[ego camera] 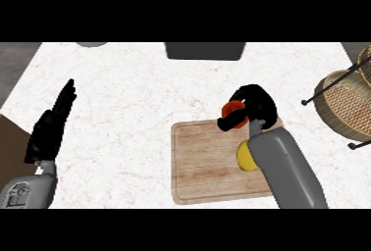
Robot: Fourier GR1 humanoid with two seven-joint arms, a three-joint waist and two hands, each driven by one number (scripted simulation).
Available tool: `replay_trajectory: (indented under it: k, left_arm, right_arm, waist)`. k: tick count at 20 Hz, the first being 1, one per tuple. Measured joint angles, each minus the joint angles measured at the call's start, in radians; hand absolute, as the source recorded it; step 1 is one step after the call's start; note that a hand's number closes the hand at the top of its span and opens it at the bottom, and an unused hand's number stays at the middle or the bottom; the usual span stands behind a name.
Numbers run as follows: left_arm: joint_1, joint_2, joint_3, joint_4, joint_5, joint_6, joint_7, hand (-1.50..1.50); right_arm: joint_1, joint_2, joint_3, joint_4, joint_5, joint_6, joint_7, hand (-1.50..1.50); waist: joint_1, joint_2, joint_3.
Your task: Pick the tomato from the cutting board and place it in the tiered basket
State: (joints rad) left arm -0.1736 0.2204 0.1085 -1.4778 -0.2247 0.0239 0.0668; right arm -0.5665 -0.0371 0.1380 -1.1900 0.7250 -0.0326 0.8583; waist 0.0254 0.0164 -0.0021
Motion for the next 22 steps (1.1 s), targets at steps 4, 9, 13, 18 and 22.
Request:
replay_trajectory:
  k: [4,9,13,18,22]
  left_arm:
    - [-0.005,-0.009,-0.014,-0.002,-0.002,-0.004,-0.003,0.0]
    - [-0.026,-0.013,-0.021,0.004,-0.004,-0.007,0.007,0.0]
    - [-0.03,-0.004,-0.014,0.019,-0.001,-0.014,-0.003,0.0]
    - [-0.026,-0.011,-0.013,0.023,-0.004,-0.006,0.001,0.0]
    - [-0.02,-0.008,-0.001,0.031,-0.001,-0.003,-0.004,0.0]
  right_arm:
    - [-0.13,-0.036,-0.097,0.072,0.134,-0.182,0.132,1.5]
    - [-0.292,-0.114,-0.143,0.171,0.358,-0.307,0.193,1.5]
    - [-0.428,-0.143,-0.17,0.257,0.519,-0.339,0.233,1.5]
    - [-0.585,-0.201,-0.206,0.388,0.666,-0.309,0.278,1.5]
    - [-0.671,-0.226,-0.25,0.471,0.702,-0.279,0.282,1.5]
  waist:
    - [0.025,0.005,-0.001]
    - [0.037,0.005,-0.001]
    - [0.037,0.002,-0.001]
    - [0.028,-0.003,-0.001]
    - [0.014,-0.007,0.0]
